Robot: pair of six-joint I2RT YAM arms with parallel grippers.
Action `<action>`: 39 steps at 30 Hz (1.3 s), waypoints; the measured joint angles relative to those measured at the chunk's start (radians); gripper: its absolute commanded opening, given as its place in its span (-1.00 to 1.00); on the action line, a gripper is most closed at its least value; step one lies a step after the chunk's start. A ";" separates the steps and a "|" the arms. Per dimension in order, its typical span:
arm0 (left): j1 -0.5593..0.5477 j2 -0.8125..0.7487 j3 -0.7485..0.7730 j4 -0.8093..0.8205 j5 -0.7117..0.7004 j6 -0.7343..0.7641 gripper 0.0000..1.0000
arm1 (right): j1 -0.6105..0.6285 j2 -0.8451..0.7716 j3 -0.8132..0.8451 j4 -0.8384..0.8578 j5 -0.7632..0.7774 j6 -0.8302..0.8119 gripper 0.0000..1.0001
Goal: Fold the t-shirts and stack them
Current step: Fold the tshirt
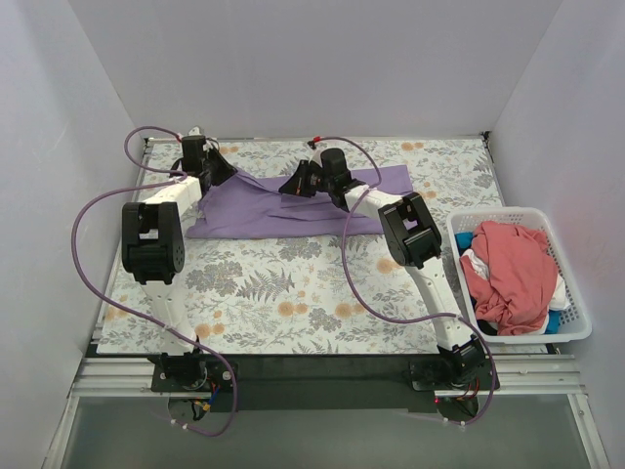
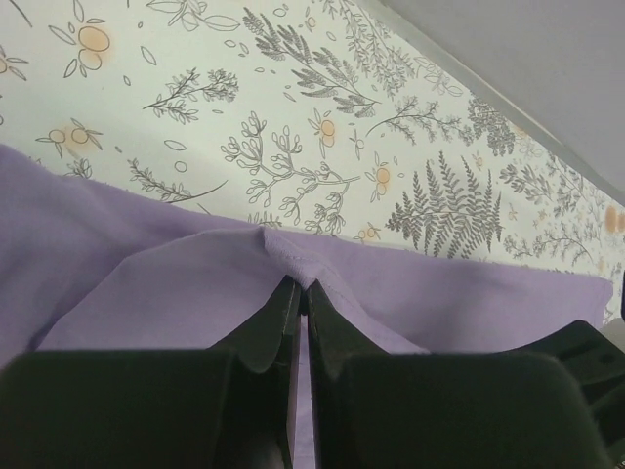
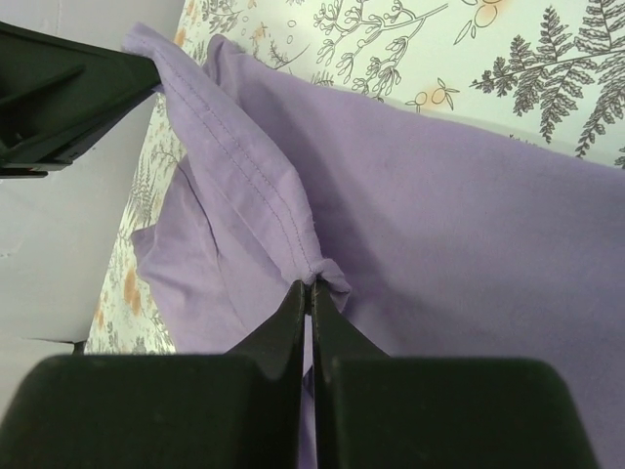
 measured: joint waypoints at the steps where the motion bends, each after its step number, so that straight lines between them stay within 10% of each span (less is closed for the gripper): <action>1: 0.000 0.000 0.003 0.003 0.005 0.002 -1.00 | 0.000 0.000 -0.003 0.003 0.000 0.000 -0.94; 35: 0.035 -0.116 -0.143 -0.115 -0.019 -0.075 -1.00 | -0.006 -0.099 -0.155 0.066 -0.047 0.010 -0.91; 39: 0.041 -0.128 -0.194 -0.134 -0.026 -0.093 -0.75 | -0.006 -0.111 -0.180 0.069 -0.061 0.011 -0.57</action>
